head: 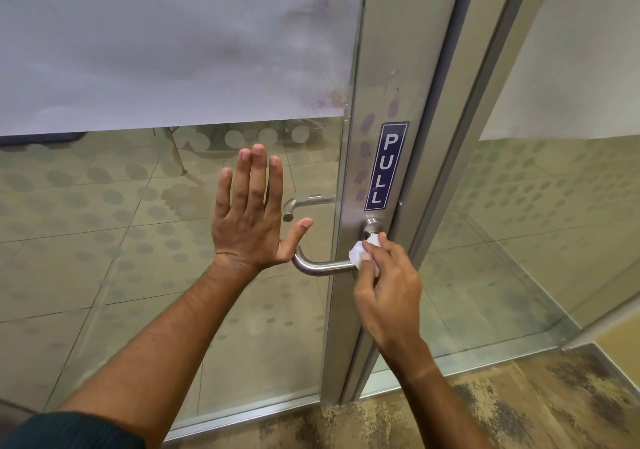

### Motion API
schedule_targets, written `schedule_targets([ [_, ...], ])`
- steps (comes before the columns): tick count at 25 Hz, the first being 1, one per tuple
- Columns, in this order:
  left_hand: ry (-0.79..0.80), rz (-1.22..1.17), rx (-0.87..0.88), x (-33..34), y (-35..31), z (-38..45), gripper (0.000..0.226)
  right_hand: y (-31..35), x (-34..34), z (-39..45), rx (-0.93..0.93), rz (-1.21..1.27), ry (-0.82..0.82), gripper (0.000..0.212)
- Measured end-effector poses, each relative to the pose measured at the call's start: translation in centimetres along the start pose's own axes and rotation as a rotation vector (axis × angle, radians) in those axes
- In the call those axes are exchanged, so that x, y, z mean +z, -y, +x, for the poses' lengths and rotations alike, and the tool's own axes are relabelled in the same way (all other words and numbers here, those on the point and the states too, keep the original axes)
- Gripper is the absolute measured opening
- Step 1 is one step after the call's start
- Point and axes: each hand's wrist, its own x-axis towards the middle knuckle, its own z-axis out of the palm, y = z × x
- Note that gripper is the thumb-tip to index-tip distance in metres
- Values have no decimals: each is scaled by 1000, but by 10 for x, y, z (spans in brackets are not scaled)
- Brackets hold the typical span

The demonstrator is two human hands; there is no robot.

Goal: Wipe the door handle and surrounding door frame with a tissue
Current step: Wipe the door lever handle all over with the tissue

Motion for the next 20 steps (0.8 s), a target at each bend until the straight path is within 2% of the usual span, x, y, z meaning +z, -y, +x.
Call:
schedule_targets([
  [5, 13, -20, -8, -1, -1, 0, 100, 7, 15, -19, -44, 89, -180, 32],
  [7, 15, -20, -2, -2, -1, 0, 101, 6, 18, -15, 55, 189, -231, 31],
  [11, 29, -25, -3, -4, -1, 2, 102, 6, 17, 15, 360, 354, -234, 27],
  [13, 33, -27, -12, -4, -2, 2, 99, 7, 18, 12, 497, 573, -262, 25],
  [17, 34, -13, -28, -4, -2, 2, 96, 5, 15, 3, 794, 1178, -225, 23],
  [20, 45, -13, -29, -5, -2, 2, 96, 3, 11, 14, 993, 1430, -255, 25],
])
